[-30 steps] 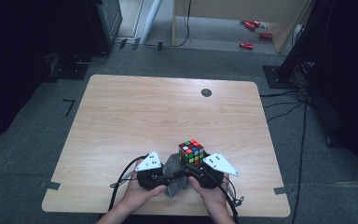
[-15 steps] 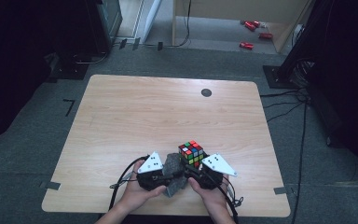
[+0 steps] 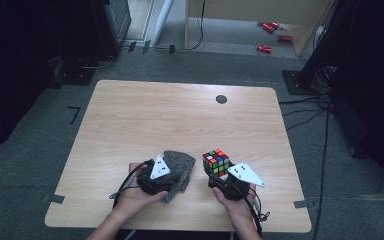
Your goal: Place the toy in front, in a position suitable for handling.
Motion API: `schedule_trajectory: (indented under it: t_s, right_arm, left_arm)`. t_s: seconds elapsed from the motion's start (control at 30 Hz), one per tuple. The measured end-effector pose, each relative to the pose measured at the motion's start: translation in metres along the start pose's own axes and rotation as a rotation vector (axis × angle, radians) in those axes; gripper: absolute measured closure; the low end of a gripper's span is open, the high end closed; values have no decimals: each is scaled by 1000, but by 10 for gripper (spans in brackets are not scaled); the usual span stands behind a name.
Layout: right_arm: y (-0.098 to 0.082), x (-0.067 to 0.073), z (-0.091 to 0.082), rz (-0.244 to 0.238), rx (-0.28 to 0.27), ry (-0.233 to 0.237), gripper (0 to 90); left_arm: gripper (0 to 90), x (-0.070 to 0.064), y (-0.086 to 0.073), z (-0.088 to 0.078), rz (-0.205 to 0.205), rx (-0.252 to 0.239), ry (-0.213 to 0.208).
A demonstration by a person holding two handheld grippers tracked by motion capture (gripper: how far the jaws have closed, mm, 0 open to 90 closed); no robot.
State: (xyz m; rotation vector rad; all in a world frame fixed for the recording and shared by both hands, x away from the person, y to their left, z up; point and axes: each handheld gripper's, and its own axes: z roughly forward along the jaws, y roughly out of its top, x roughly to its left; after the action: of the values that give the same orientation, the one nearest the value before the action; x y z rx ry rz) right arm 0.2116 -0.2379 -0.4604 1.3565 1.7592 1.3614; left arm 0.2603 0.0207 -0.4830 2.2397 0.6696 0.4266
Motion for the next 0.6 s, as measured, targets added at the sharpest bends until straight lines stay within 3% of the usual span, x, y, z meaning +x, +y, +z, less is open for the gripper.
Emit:
schedule_trajectory:
  t_s: [0.03,0.07,0.1,0.13,0.23,0.3,0.4,0.43,0.47,0.53,0.6]
  right_arm:
    - [0,-1,0,2,1,-2,342]
    - [0,-2,0,1,1,-3,342]
    - [0,-3,-1,5,2,-5,342]
    - [0,-3,-1,4,1,-6,342]
    - [1,-4,-1,4,-1,-4,342]
    - [1,-4,-1,5,-1,-4,342]
    - [1,-4,-1,1,-6,1,342]
    - [1,-4,-2,-1,-11,5,342]
    - [1,-4,-2,0,-12,8,342]
    - [1,-3,-3,-3,-13,7,342]
    - [1,-3,-3,-2,-10,9,342]
  left_arm:
    - [497,1,1,-2,4,6,17]
    - [561,2,2,-7,1,0,38]
    - [684,4,3,-10,-5,-16,47]
    - [725,5,3,-13,-14,-34,51]
    - [773,4,4,-14,-3,-47,87]
    - [776,-6,7,-13,65,-76,122]
    - [765,-27,12,-13,220,-165,43]
    - [754,-33,13,-10,252,-166,24]
    - [734,-35,13,-7,266,-150,16]
    - [664,-32,8,10,252,-45,-9]
    - [616,-26,0,20,231,5,-4]
